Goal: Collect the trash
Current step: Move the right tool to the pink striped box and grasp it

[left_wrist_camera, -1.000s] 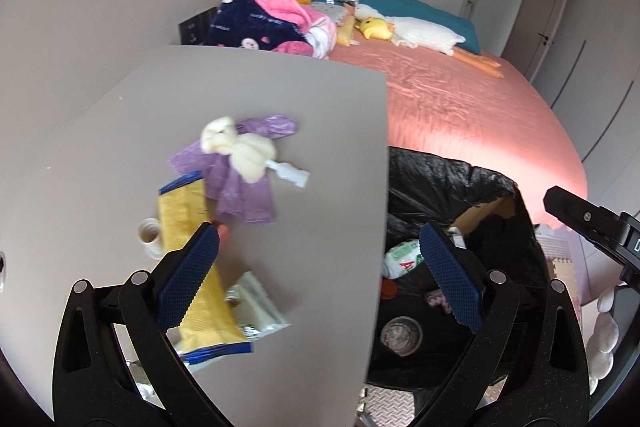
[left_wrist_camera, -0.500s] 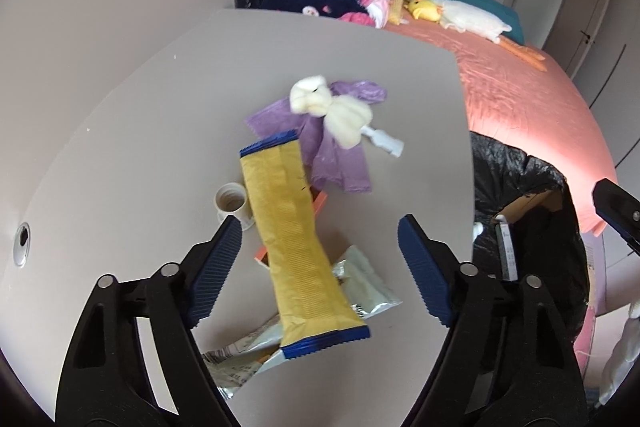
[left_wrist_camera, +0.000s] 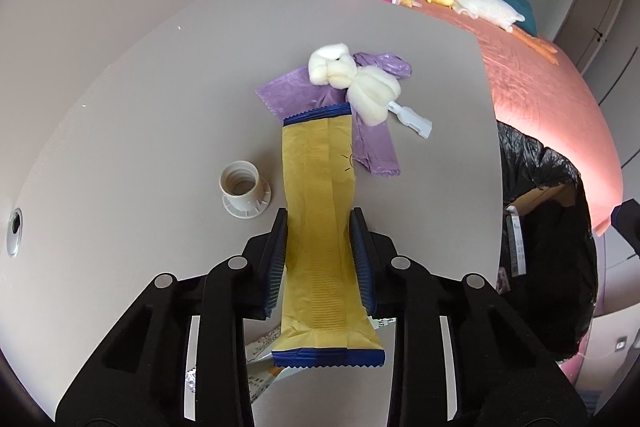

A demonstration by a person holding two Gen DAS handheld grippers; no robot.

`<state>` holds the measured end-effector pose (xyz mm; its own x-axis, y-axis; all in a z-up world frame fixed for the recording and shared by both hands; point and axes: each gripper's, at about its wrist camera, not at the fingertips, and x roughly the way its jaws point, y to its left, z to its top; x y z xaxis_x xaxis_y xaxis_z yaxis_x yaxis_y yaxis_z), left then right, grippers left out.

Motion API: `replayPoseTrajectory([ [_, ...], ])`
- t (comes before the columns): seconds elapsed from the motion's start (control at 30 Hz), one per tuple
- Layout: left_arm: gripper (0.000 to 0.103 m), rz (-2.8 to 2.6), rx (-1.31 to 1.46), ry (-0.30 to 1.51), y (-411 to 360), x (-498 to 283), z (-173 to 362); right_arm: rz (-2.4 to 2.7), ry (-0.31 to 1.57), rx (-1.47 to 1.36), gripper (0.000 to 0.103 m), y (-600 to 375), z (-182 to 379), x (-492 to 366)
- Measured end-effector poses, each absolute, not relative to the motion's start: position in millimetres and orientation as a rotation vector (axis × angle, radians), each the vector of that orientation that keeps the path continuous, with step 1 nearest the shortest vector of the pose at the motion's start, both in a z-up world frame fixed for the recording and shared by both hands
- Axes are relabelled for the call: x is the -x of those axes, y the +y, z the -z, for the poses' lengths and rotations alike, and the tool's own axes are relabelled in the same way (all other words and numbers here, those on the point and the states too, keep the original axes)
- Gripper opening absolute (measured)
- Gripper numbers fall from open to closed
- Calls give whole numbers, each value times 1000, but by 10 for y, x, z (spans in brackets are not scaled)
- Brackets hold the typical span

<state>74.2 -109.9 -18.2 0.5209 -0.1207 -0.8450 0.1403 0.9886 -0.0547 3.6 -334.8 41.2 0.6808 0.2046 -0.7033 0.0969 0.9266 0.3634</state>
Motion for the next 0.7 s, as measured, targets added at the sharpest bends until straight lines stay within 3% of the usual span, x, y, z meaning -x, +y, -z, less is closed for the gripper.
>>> replayPoseTrajectory([
  [0.7,28,89,40,937,-417,-666,-127,-159,895,-320,81,-2680,-306,-215],
])
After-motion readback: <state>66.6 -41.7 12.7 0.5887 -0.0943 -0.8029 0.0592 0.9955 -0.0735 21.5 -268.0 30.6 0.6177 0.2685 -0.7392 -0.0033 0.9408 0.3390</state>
